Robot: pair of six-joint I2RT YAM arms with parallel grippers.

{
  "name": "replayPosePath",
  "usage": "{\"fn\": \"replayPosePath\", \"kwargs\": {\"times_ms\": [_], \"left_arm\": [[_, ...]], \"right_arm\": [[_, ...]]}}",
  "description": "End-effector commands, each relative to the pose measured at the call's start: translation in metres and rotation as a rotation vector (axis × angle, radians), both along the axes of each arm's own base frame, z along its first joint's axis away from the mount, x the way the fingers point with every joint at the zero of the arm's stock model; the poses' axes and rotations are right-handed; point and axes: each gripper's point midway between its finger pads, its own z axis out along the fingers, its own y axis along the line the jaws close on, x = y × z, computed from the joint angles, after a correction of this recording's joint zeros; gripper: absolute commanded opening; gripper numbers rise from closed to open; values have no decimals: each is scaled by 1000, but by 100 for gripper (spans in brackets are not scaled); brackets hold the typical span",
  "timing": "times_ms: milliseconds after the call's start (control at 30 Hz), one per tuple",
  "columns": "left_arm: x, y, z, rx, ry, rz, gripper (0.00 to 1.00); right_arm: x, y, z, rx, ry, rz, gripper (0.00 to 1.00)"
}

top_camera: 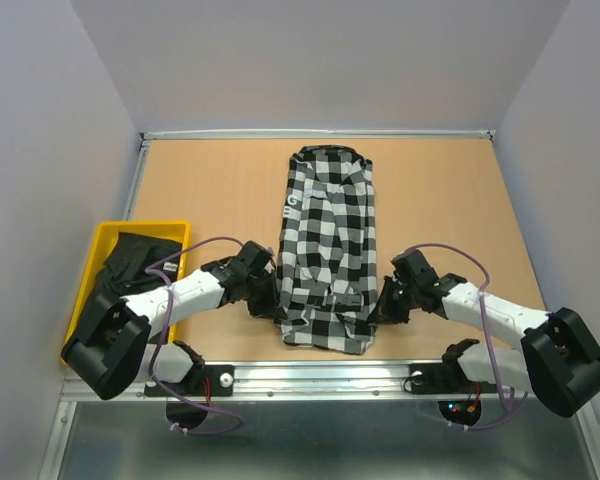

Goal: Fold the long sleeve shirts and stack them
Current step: Fold the shirt

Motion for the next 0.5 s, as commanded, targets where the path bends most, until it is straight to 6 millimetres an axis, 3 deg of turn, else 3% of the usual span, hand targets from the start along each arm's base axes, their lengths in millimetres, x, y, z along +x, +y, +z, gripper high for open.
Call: {"fn": "replayPosePath", "kwargs": {"times_ms": [0,300,467], "left_arm": [[12,-7,36,-21,-52,19,0],[46,-29,73,-131,-76,45,0],[91,-19,86,-130,-139,108,0]], "right_arm": [[8,5,25,-7,-23,18,1],[64,34,84,52,-137,14,1],[103,31,102,41,-187,-22,1]]}}
